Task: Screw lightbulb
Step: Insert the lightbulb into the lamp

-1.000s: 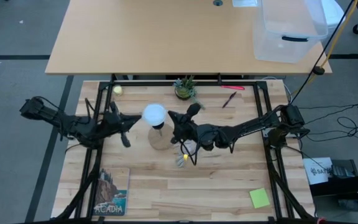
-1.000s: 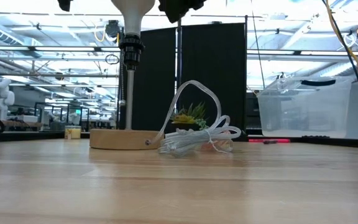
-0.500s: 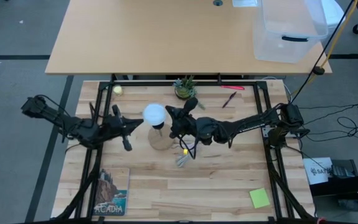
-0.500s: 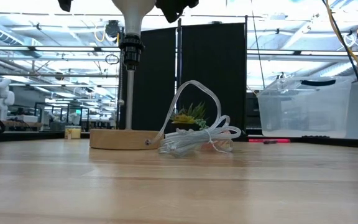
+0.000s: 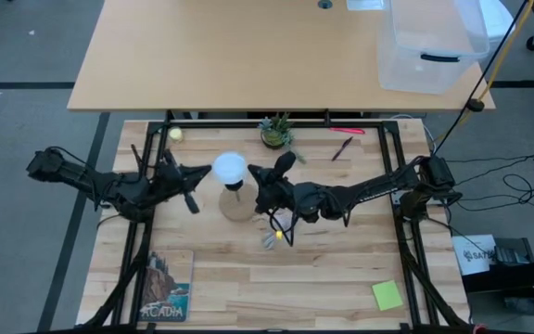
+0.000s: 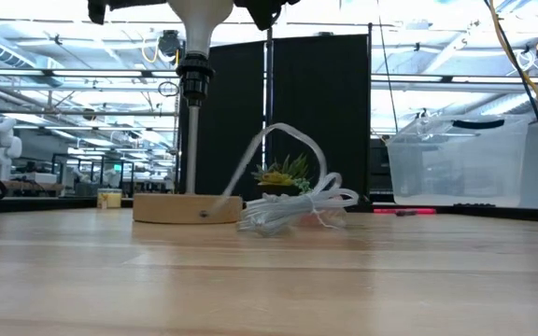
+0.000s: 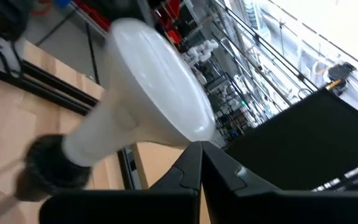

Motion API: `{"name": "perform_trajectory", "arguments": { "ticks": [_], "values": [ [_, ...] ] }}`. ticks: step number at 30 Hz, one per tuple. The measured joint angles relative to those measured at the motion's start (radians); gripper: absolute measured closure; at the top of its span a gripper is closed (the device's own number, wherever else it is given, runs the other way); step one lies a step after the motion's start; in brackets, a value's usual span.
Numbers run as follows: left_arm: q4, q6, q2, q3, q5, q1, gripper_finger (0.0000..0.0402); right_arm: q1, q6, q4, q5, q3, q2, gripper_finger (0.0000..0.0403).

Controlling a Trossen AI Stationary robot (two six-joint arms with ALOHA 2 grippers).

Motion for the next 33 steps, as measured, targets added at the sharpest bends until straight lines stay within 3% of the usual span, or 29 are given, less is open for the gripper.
{"name": "perform_trajectory", "arguments": {
  "ticks": [5, 13, 20, 33],
  "values": [
    [0.007, -0.038, 0.002, 0.000, 0.014, 0.058, 0.0401, 0.032, 0.000, -0.004, -0.051, 0.000, 0.001, 0.0403],
    [-0.004, -0.093, 0.002, 0.000, 0.023, 0.143, 0.0401, 0.085, 0.046, -0.034, -0.038, 0.000, 0.003, 0.0403],
    [0.068, -0.042, -0.002, 0.000, 0.180, 0.125, 0.0401, 0.084, 0.215, -0.071, -0.078, 0.000, 0.003, 0.0399],
    [0.053, 0.035, -0.048, 0.000, 0.183, -0.024, 0.0401, 0.013, 0.324, -0.075, -0.069, 0.000, 0.003, 0.0275]
  ]
}}
